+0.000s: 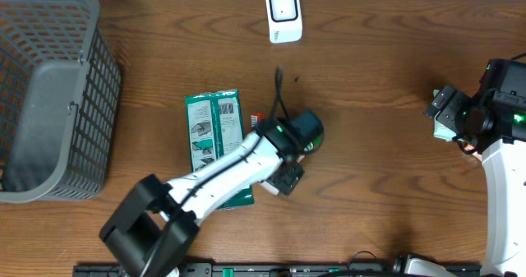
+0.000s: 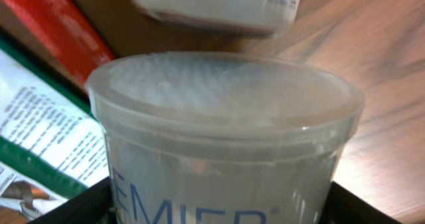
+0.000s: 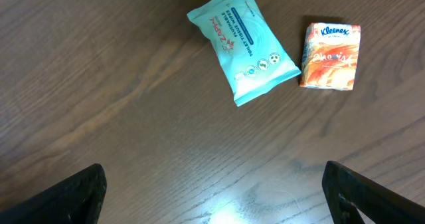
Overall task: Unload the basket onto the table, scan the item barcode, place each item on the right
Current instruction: 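Lift the cotton-bud tub and carry it up to the white scanner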
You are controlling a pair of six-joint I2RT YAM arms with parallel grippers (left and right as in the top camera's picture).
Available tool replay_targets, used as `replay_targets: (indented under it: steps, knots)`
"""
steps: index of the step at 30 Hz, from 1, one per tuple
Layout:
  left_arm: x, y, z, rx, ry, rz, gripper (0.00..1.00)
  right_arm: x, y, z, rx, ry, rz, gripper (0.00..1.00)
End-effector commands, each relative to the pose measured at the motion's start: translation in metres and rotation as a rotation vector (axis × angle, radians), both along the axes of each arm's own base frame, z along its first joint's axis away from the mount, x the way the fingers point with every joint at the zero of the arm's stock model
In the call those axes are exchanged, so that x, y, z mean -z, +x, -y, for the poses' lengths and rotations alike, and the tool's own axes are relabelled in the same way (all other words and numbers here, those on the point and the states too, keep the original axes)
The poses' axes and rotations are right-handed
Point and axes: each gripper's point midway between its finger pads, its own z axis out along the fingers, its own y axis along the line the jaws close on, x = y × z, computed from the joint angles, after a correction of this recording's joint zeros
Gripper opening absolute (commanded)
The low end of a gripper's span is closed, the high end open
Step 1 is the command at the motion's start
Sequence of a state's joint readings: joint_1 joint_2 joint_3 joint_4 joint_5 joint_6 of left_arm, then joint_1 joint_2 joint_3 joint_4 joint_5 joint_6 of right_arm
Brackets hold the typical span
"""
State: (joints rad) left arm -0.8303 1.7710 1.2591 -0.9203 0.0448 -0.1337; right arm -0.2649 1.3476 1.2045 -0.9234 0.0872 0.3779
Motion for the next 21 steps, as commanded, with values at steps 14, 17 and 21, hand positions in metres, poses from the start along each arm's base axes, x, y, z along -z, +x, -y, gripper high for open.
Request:
replay_targets:
  steps: [14, 17, 21]
  knots:
    - [-0.129, 0.051, -0.001, -0.391, -0.898, -0.507, 0.75, -0.006, 0.000, 0.004, 0.002, -0.024, 0.008, 0.99]
    - [-0.152, 0.063, -0.012, -0.431, -1.047, -0.549, 0.75, -0.006, 0.000, 0.004, 0.002, -0.024, 0.008, 0.99]
    - [-0.180, 0.070, -0.018, -0.436, -1.214, -0.609, 0.75, -0.006, 0.000, 0.004, 0.002, -0.023, 0.008, 0.99]
